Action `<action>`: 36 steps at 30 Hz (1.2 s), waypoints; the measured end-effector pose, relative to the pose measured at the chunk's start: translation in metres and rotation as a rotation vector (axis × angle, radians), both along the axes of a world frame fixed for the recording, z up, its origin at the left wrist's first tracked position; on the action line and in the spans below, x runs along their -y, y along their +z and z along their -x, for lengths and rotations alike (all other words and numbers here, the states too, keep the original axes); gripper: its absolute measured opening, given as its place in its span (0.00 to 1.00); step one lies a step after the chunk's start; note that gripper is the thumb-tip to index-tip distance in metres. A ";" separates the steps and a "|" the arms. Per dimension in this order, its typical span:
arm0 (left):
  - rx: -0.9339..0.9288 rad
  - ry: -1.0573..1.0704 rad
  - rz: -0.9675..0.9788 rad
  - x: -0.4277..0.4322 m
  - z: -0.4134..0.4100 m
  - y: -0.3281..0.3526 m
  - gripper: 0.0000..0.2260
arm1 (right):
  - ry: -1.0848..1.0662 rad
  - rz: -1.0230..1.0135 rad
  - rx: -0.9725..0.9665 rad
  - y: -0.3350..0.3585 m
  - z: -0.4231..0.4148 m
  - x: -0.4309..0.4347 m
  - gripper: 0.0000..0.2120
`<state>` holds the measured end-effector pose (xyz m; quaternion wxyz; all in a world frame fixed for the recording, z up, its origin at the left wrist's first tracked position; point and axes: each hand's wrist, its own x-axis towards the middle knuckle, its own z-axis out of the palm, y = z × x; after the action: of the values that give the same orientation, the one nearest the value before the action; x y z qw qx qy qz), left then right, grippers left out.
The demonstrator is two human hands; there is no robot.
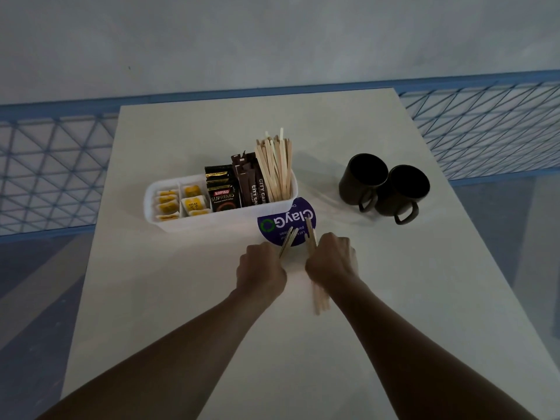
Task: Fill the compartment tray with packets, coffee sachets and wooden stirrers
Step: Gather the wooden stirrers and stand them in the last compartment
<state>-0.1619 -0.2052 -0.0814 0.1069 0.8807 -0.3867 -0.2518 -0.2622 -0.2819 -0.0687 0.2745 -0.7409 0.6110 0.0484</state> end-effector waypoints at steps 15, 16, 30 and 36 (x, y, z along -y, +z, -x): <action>-0.019 -0.049 -0.147 0.004 -0.006 0.003 0.14 | 0.079 -0.012 -0.049 -0.009 0.004 0.014 0.11; -0.012 -0.055 -0.146 0.004 -0.006 0.003 0.15 | 0.097 -0.011 -0.049 -0.009 0.005 0.015 0.11; -0.090 -0.159 -0.141 0.003 -0.016 0.005 0.18 | 0.150 -0.106 0.176 -0.015 0.019 0.027 0.04; -0.175 -0.110 -0.152 0.015 -0.027 0.007 0.14 | 0.040 -0.085 0.263 -0.012 0.020 0.034 0.08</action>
<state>-0.1344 -0.2204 -0.0743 0.0590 0.8384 -0.4035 -0.3617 -0.2820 -0.3157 -0.0805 0.3822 -0.7406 0.5523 -0.0178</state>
